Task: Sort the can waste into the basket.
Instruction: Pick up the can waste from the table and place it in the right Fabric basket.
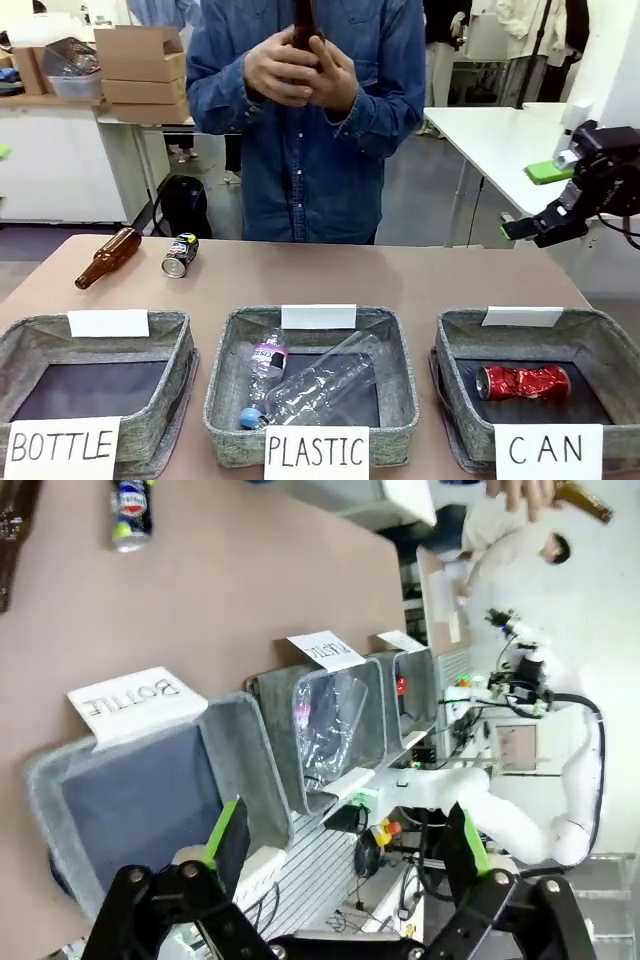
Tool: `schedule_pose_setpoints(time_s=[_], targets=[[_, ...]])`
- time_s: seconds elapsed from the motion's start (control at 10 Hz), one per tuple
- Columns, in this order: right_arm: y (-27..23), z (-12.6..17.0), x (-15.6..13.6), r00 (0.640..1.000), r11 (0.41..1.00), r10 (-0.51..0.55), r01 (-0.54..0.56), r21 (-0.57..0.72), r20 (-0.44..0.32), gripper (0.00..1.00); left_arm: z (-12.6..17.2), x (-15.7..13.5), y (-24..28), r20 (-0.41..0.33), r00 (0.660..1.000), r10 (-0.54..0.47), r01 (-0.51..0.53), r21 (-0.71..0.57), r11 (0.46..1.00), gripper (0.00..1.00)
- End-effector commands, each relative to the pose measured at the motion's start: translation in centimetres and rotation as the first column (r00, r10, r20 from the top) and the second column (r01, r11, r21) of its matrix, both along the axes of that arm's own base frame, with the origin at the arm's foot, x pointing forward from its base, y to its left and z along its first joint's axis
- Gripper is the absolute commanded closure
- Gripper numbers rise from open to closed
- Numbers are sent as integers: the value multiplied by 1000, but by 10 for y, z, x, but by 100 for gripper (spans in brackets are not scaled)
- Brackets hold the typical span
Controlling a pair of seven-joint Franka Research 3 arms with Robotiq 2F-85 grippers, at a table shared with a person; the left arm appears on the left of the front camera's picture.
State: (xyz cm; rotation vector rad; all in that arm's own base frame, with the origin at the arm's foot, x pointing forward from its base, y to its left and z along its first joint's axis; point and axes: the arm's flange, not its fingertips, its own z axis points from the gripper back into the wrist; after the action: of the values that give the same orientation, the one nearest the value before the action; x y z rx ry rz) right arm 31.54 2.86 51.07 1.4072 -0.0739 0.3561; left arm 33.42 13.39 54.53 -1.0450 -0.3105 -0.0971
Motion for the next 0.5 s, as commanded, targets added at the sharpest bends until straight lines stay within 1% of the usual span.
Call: schedule_pose_setpoints(time_s=[0.0,0.2,0.3,0.4], targets=[[-2,2,0,1000,1000,13,-13,-2,14,0,-12,8,-15,6,1000,-23,23,-10,1000,0],[-2,2,0,1000,1000,13,-13,-2,14,0,-10,28,-30,-14,997,-77,77,10,997,0],[-2,2,0,1000,1000,13,-13,-2,14,0,-4,28,-25,-30,997,-67,67,18,998,0],[-2,2,0,1000,1000,13,-13,-2,14,0,-2,20,-10,-35,999,-14,15,21,1000,0]])
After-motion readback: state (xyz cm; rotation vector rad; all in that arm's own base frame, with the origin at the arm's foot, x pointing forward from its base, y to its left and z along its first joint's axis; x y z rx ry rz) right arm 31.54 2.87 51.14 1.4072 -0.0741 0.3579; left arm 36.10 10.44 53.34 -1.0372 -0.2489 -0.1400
